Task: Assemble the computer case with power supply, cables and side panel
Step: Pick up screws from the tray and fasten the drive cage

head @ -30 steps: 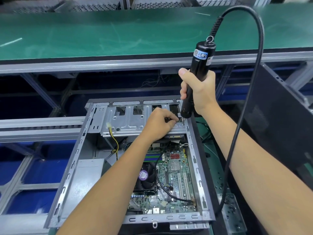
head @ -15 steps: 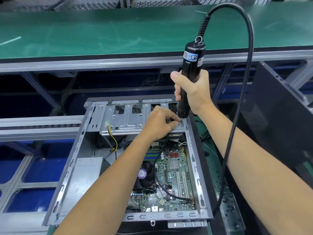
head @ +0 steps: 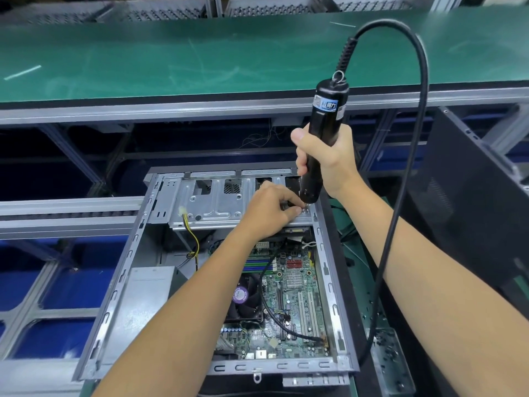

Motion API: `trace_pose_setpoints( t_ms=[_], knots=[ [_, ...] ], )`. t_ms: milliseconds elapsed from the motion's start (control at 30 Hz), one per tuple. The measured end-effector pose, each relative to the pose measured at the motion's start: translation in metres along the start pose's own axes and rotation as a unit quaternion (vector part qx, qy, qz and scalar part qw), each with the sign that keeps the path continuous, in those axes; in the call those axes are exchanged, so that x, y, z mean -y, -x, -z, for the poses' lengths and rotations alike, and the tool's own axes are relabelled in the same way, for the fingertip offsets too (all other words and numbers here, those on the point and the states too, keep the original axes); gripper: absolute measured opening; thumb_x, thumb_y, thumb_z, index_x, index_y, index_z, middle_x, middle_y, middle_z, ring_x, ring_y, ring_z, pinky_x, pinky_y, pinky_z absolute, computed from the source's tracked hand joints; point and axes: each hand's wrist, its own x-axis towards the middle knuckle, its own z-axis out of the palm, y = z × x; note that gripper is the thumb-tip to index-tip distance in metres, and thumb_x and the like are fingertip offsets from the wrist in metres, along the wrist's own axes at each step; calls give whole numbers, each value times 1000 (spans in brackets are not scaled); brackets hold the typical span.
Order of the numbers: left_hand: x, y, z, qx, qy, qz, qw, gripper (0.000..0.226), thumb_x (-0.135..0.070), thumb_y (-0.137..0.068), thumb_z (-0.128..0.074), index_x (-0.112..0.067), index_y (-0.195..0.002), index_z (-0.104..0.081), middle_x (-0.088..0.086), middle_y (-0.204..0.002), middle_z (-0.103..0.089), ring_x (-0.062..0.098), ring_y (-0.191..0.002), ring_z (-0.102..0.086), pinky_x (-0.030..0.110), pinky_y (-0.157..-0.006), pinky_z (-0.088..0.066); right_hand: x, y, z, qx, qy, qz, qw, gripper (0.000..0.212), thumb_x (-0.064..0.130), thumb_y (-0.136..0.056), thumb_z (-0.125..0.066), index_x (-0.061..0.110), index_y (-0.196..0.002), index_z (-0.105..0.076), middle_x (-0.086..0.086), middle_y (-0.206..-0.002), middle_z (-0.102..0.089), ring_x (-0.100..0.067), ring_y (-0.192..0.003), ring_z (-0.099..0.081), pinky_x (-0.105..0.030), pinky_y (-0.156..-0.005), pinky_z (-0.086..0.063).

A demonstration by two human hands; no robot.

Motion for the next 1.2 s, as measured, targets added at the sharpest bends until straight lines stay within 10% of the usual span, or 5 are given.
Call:
trace_pose_setpoints(
  t_ms=[467,667,1200],
  knots=[
    [8,8,24,-42,-63,21,997,29,8,-86,-54,-13,-87,-74,-7,-92,-59,12,-91,-53,25,-81,-45,23,-7,8,-47,-80,33,995,24,24,-79,-72,22,-60,-57,-2,-51,-51,-22,-40,-46,-29,-48,-42],
    [25,24,54,-43,9,128,991,14,-4,-86,-68,-17,-83,-67,-2,-87,-57,10,-66,-57,21,-60,-48,26,-3,8,-71,-99,11,993,24,28,-76,-73,25,-58,-58,-3,-51,-50,-22,-40,-44,-29,-48,-42],
    [27,29,53,-49,53,136,988,12,-9,-80,-77,-17,-81,-68,2,-90,-52,7,-68,-51,7,-55,-44,22,10,9,-105,-98,-4,990,27,31,-76,-74,22,-58,-56,-5,-51,-50,-23,-40,-44,-27,-49,-43]
  ],
)
